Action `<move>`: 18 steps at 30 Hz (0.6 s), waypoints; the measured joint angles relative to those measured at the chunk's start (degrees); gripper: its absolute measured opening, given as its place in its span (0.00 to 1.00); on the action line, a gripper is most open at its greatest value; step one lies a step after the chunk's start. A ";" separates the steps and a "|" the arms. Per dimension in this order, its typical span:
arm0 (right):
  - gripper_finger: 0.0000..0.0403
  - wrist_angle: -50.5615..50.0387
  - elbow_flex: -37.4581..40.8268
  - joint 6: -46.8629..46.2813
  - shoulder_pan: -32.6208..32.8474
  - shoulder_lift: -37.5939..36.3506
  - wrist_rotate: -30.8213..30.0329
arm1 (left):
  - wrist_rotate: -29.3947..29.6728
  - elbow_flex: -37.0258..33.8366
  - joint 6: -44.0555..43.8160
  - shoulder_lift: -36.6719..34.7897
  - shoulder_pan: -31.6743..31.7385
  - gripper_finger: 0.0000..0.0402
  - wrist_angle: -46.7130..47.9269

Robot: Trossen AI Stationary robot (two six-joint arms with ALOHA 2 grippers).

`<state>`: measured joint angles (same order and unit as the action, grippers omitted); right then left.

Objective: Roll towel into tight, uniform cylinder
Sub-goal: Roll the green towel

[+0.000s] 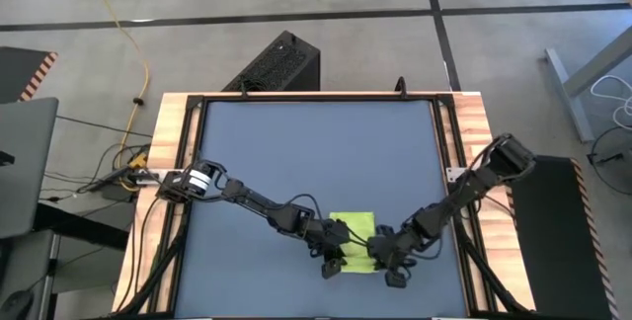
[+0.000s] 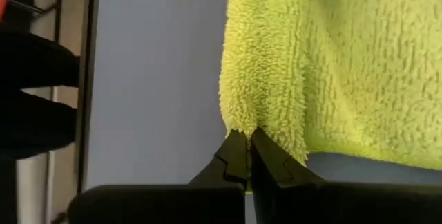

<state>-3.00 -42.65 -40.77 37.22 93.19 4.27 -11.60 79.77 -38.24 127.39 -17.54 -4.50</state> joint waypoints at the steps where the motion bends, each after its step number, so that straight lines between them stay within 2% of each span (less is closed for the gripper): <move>1: 0.05 0.63 0.00 -0.35 -0.79 0.00 0.63 | -0.20 -0.02 0.02 0.00 -0.02 0.22 -1.08; 5: 0.05 5.99 0.06 0.26 -4.45 0.00 3.39 | -1.87 -0.11 2.17 0.09 -0.13 0.22 -6.05; 10: 0.05 6.02 0.04 -1.07 -7.74 0.04 6.60 | -3.85 -0.06 3.59 -0.06 -0.12 0.22 -4.70; 15: 0.05 5.49 0.35 -3.22 -7.08 0.04 7.00 | -4.70 0.08 3.41 -0.22 -0.18 0.22 -0.56; 18: 0.05 7.65 3.50 -7.54 -6.61 -0.04 6.60 | -3.99 0.08 2.75 -0.22 -0.47 0.22 -0.42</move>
<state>4.65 -39.16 -48.30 30.61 93.14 10.88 -15.59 79.85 -35.49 127.17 -18.01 -4.93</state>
